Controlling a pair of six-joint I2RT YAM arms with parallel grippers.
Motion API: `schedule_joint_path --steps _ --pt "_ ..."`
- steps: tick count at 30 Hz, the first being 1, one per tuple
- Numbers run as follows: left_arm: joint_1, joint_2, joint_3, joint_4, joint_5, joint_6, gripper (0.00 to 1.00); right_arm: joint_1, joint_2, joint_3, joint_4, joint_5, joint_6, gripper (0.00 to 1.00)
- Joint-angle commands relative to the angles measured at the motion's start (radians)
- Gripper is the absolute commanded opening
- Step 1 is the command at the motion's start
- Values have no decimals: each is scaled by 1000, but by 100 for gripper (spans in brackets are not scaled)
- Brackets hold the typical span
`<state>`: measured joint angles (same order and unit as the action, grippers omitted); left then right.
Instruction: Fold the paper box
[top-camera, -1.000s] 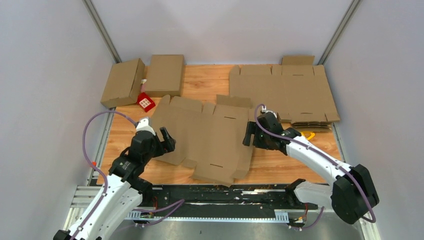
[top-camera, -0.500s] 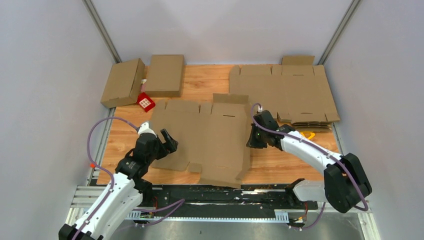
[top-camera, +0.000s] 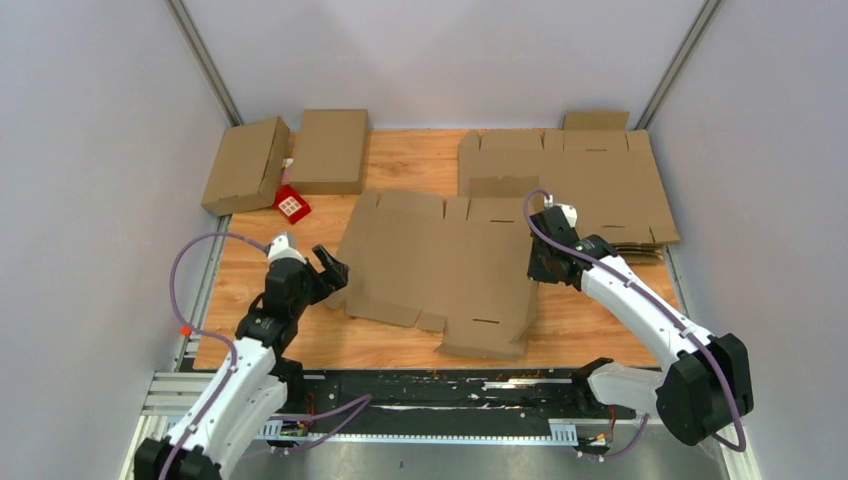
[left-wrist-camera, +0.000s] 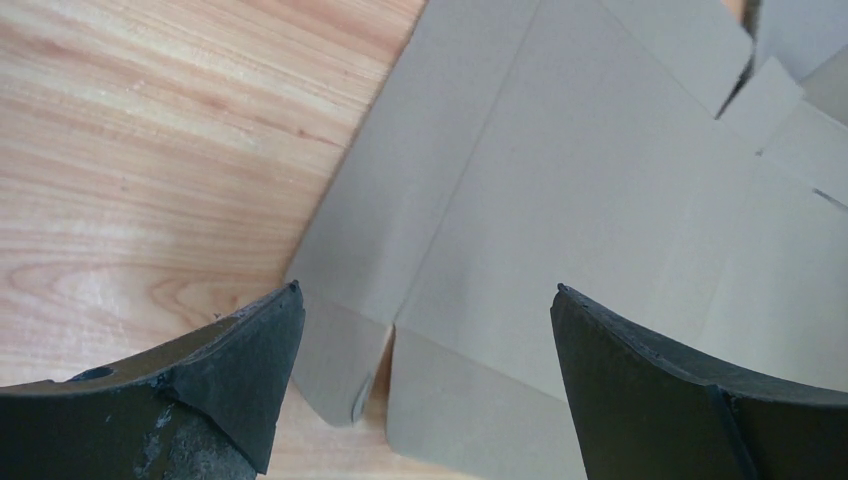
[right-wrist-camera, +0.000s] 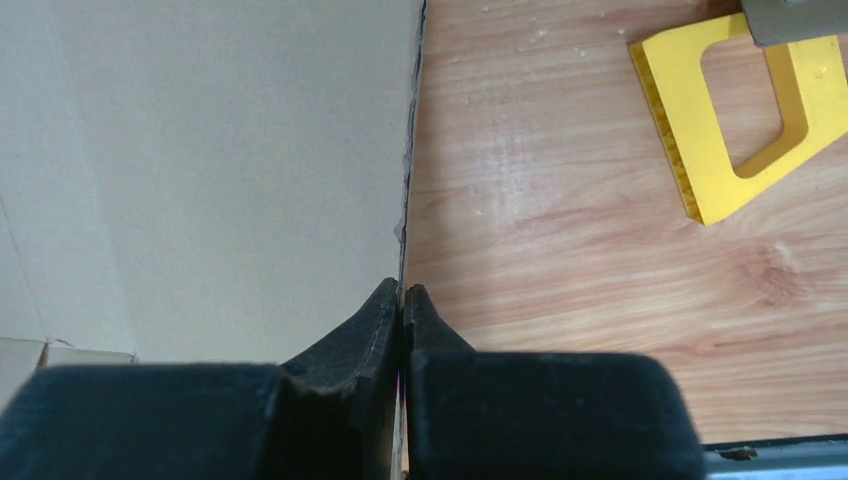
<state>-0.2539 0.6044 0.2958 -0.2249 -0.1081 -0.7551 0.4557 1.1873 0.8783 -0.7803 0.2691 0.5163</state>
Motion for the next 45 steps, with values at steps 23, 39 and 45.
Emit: schedule_joint_path --steps 23,39,45 --pt "198 842 172 487 659 91 78 -2 -46 39 -37 -39 -78 6" --pt "169 970 97 909 907 -116 46 -2 18 13 21 -88 -69 5" --pt "161 948 88 931 916 -124 50 -2 54 10 77 -187 -80 15"
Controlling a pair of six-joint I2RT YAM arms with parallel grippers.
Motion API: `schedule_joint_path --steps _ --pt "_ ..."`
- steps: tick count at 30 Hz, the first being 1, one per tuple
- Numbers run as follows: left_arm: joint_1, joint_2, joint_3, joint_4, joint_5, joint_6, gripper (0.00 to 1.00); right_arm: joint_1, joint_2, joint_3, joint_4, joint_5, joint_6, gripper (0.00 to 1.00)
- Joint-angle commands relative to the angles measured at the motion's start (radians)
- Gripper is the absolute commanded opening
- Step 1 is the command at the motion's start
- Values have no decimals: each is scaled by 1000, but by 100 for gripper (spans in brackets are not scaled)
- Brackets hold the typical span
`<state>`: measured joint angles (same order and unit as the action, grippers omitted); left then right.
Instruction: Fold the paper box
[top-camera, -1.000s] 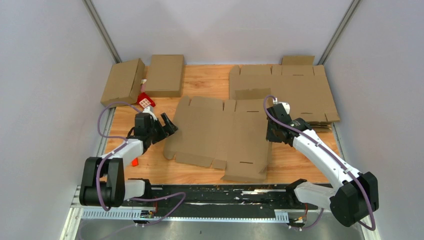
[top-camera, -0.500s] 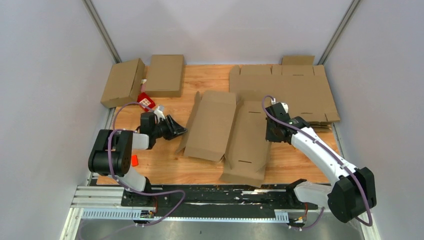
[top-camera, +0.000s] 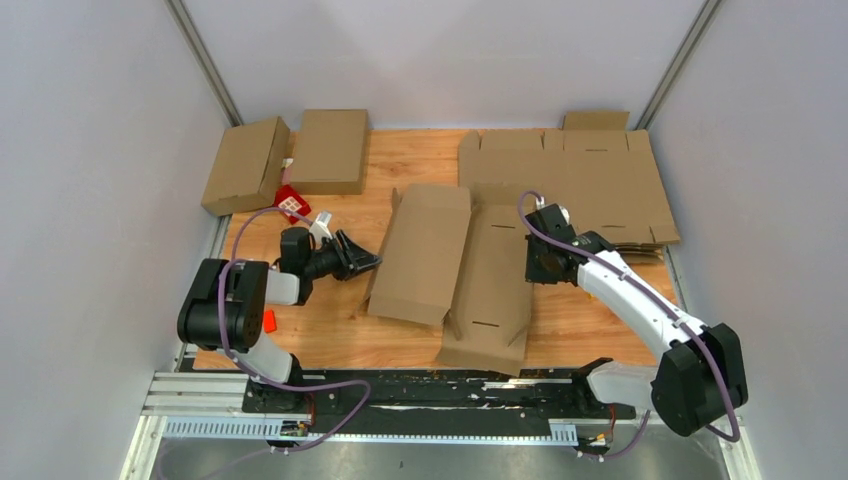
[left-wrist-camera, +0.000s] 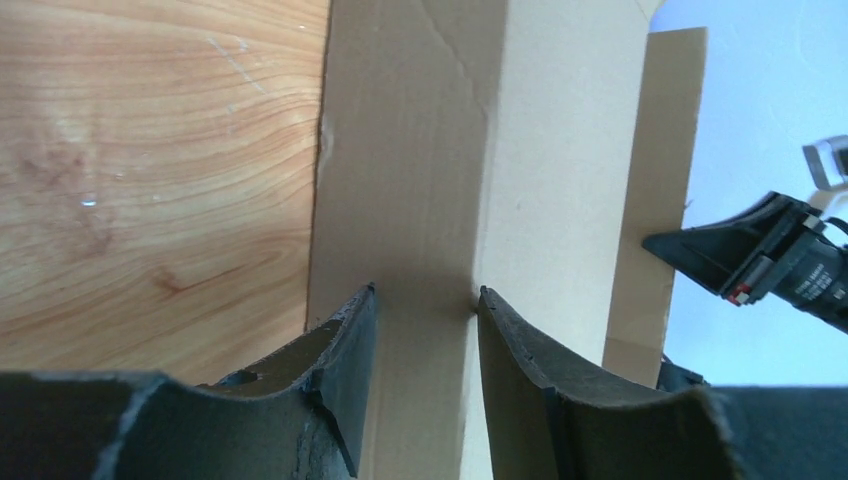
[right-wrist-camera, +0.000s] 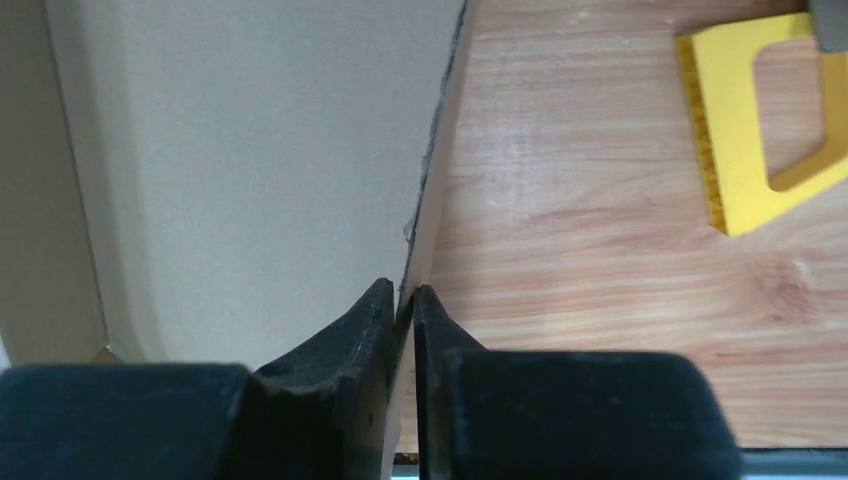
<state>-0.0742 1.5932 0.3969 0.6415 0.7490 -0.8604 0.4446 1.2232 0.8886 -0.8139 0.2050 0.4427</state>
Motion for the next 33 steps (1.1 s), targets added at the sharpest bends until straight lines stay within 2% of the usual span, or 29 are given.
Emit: schedule_joint_path --steps 1,2,5,8,18,20,21,22,25,27,29,30,33 --pt "-19 -53 -13 49 53 -9 50 9 22 -5 120 -137 -9 17" --pt "-19 -65 -13 30 46 0 50 9 26 -10 126 -149 -13 20" --pt "-17 -114 -15 -28 10 34 51 9 32 -31 133 -164 -22 48" --pt "-11 -166 -16 -92 -24 71 51 9 8 -69 163 -188 -28 61" --pt "-2 -222 -5 -220 -66 143 51 9 41 -82 233 -310 -14 63" --pt "-2 -266 4 -297 -97 182 53 9 50 -84 246 -330 -17 64" --pt "-2 -306 20 -375 -147 223 57 9 53 -86 250 -332 -18 64" --pt "-2 -350 38 -470 -222 264 65 9 56 -84 250 -329 -18 64" --pt "-3 -541 76 -686 -521 331 84 9 63 -63 224 -274 -26 65" --pt "-3 -640 73 -751 -743 330 92 10 59 -53 205 -226 -28 61" --pt "-3 -698 54 -761 -880 314 96 9 48 -55 200 -206 -23 51" --pt "-3 -702 48 -761 -921 305 97 9 43 -56 199 -190 -23 43" --pt "-2 -633 70 -767 -977 297 97 9 33 -49 176 -151 -14 11"
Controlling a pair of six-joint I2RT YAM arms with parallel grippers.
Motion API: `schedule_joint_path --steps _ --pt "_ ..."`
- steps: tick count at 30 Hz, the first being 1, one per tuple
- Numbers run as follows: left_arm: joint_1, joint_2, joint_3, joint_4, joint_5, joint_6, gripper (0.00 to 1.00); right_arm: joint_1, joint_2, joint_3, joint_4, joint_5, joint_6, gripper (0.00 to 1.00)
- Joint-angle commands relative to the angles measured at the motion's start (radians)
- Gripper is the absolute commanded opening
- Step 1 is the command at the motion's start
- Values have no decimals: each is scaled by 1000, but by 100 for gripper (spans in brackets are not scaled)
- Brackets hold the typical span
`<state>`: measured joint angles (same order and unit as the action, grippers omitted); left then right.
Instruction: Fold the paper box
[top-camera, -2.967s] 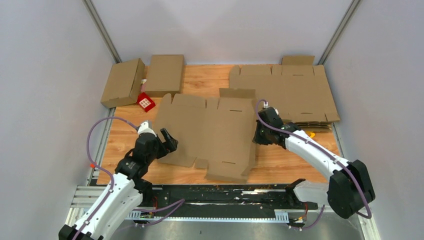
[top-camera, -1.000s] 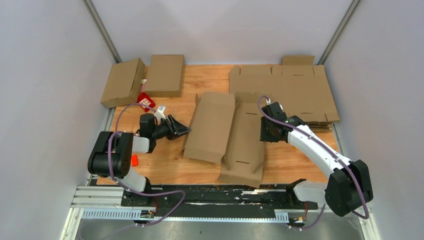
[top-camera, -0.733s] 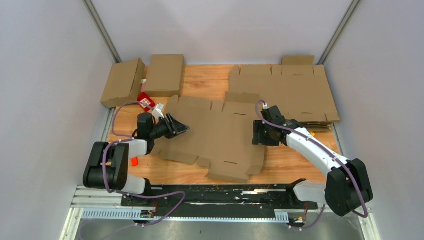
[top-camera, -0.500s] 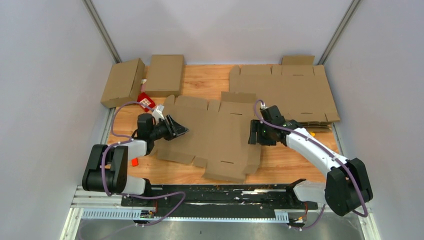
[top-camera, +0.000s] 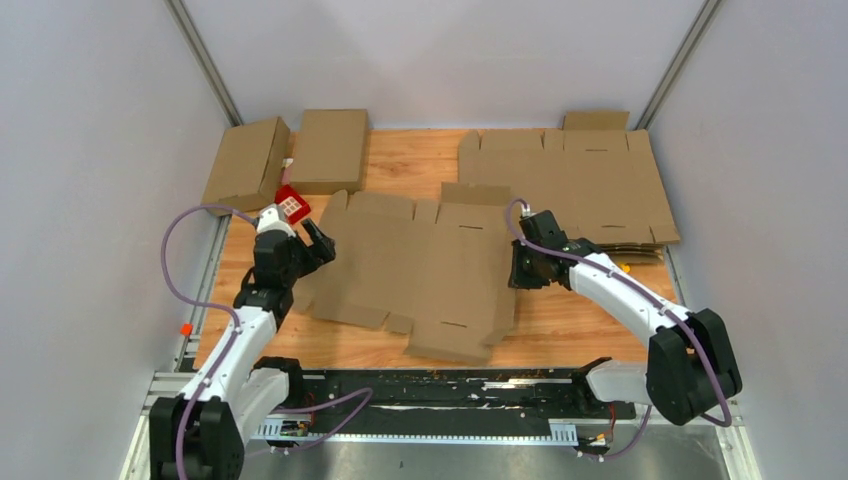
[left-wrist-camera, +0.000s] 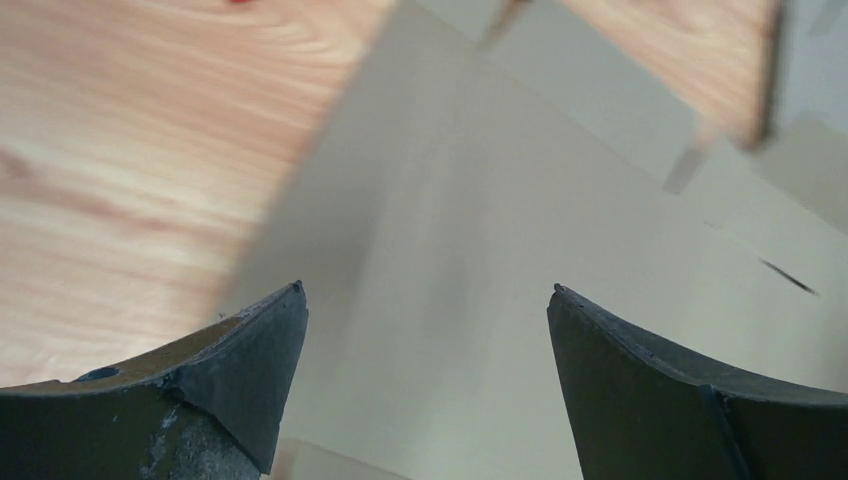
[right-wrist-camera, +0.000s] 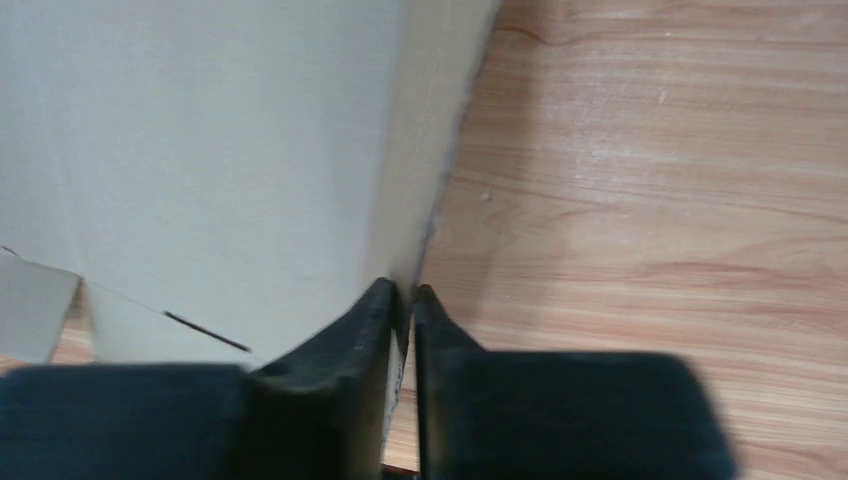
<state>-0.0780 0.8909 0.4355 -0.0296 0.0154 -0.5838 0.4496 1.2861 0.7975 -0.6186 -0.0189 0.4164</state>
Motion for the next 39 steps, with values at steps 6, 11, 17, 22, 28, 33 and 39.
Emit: schedule_joint_path --steps 6,11,17,22,28,33,39 --pt "2 281 124 -97 -187 75 97 4 -94 60 -93 151 9 0" --pt "3 374 138 -71 21 124 91 3 -132 65 -114 174 13 1" --pt "3 437 110 5 233 115 88 2 -96 66 -90 116 4 1" --pt "2 518 107 86 386 81 84 3 -60 65 -58 72 -3 4" --pt "2 511 84 124 433 63 83 3 -32 75 -49 59 -21 19" --pt "2 495 75 124 421 64 83 4 -69 53 -38 37 -40 68" --pt "2 509 78 133 433 58 83 63 -136 67 -85 13 -59 100"
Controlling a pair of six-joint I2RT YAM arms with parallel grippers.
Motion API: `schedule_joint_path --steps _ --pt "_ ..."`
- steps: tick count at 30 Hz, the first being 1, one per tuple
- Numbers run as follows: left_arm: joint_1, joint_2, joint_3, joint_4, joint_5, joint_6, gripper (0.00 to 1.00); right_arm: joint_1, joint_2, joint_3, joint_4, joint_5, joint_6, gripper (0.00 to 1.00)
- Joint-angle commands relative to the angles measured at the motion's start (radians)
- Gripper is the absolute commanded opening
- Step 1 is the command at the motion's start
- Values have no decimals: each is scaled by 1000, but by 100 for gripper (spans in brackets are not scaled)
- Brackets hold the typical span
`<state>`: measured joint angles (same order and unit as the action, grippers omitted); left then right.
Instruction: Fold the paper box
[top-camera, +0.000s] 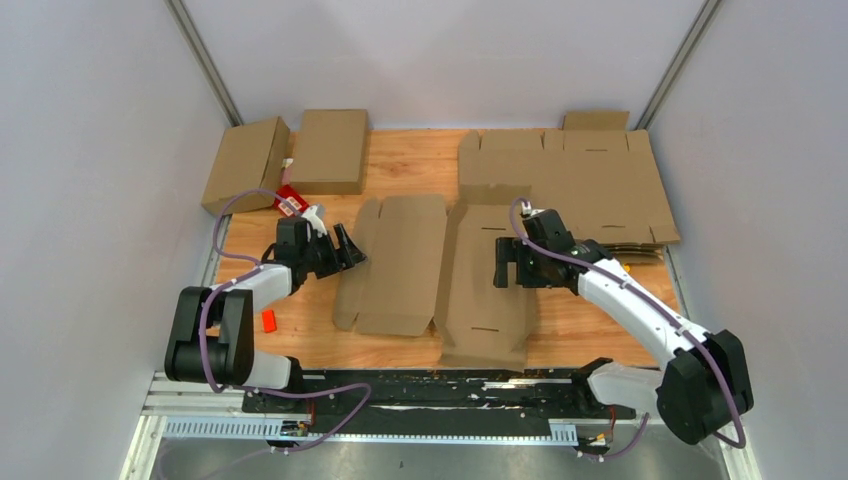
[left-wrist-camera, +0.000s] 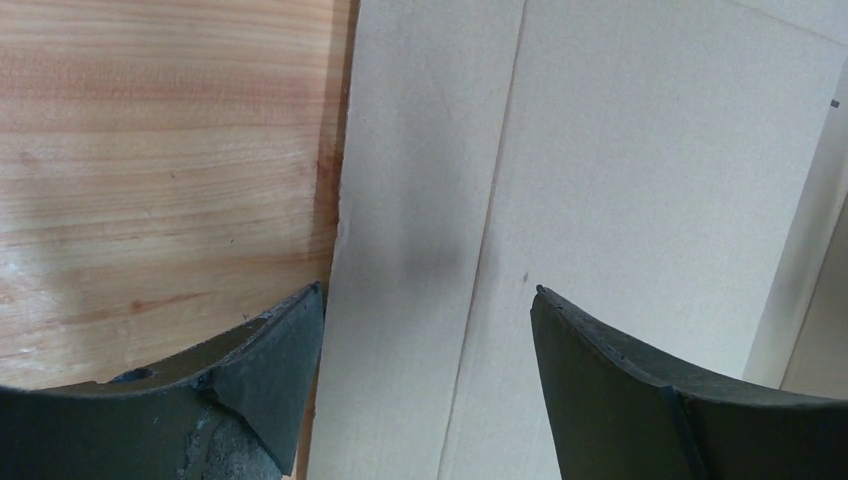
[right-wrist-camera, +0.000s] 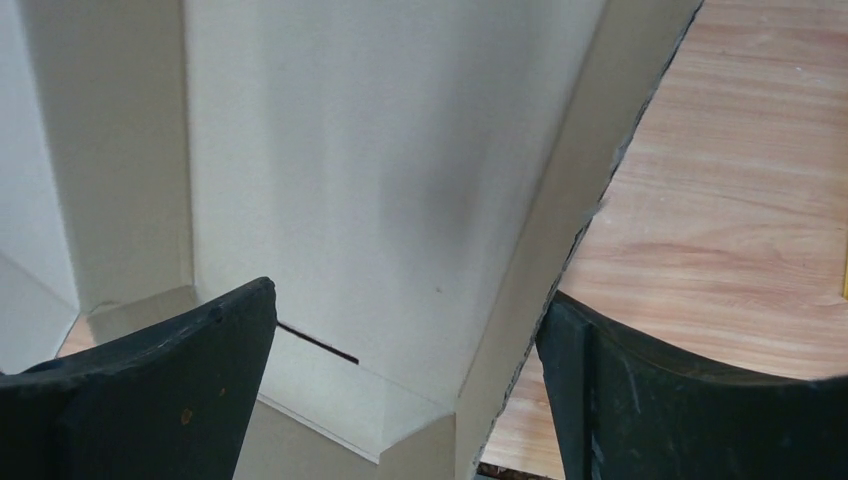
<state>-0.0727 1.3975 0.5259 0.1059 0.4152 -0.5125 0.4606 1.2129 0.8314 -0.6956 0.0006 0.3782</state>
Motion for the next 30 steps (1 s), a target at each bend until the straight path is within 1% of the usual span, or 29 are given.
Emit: schedule_joint_path --steps 1,4,5,7,9,11,14,16,22,26,30 --pt "-3 6 -11 -2 35 -13 82 78 -69 50 -38 72 -19 100" --pt "-3 11 -11 -2 34 -13 83 216 -63 144 -161 350 17 100" --pt "-4 11 -11 -1 34 -13 83 261 -51 178 -206 419 32 100" --pt "-3 13 -11 1 37 -14 82 337 -15 238 -274 524 55 100" --pt "-4 13 -14 6 42 -17 82 400 27 281 -318 585 64 100" --pt "-4 16 -15 10 46 -18 82 449 69 305 -332 581 51 100" --pt "-3 17 -15 13 50 -19 82 521 115 300 -292 497 -14 100" --pt "-3 19 -15 15 54 -21 82 557 141 295 -285 497 -11 100" --pt "-5 26 -17 18 61 -24 82 558 164 300 -313 552 9 100" --pt "-5 19 -18 20 64 -26 82 558 127 289 -271 481 -27 100" --pt "-5 8 -21 10 59 -20 82 540 111 267 -249 410 -33 98"
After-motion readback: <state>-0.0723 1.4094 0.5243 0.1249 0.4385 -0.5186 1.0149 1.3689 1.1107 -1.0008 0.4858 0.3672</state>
